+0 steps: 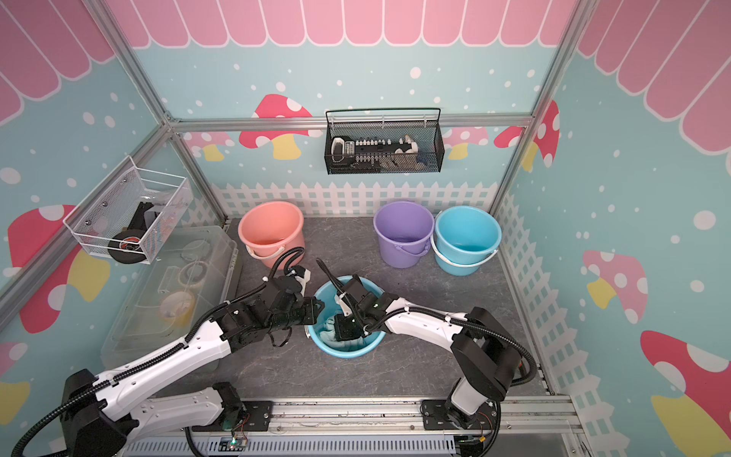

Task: Wipe the inside of the bucket with a cloth
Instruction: Wipe the dirt from the inside of the bucket.

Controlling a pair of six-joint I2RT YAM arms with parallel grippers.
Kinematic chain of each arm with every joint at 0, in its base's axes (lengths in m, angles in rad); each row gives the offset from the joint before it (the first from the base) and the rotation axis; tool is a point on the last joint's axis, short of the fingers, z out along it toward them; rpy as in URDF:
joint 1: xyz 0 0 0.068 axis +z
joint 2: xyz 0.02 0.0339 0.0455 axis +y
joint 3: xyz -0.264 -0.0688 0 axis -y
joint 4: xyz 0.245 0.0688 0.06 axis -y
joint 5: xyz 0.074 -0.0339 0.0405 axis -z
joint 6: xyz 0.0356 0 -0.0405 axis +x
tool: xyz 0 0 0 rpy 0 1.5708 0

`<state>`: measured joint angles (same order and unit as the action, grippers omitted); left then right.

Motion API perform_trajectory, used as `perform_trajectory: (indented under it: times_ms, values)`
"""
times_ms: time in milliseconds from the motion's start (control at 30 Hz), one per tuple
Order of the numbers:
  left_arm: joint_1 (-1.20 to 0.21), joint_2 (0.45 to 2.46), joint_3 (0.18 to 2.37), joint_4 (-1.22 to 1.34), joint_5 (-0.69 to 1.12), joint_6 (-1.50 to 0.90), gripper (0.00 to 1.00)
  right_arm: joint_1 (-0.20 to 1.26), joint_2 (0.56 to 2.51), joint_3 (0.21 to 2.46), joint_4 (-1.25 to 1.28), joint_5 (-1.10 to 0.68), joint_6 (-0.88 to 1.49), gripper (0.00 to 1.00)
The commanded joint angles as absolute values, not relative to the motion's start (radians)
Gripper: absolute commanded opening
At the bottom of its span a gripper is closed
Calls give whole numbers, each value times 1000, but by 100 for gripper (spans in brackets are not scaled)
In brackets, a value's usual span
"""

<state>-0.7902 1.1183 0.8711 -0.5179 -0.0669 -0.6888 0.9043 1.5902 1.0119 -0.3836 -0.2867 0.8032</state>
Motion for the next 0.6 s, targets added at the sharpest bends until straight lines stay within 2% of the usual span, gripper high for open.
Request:
perform_trajectory:
  times_ms: [0, 233, 433, 567]
  values:
    - [-821, 1115, 908, -495, 9, -641, 0, 889, 1554, 1037, -375, -120, 712, 0]
    - [-821, 1120, 916, -503, 6, -632, 0, 896, 1326, 960, -304, 33, 446, 0]
    - [-821, 1123, 918, -503, 16, -625, 0, 896, 1163, 886, -187, -3, 113, 0]
    - [-821, 1124, 920, -503, 32, -613, 0, 896, 1077, 863, -160, -60, -220, 0]
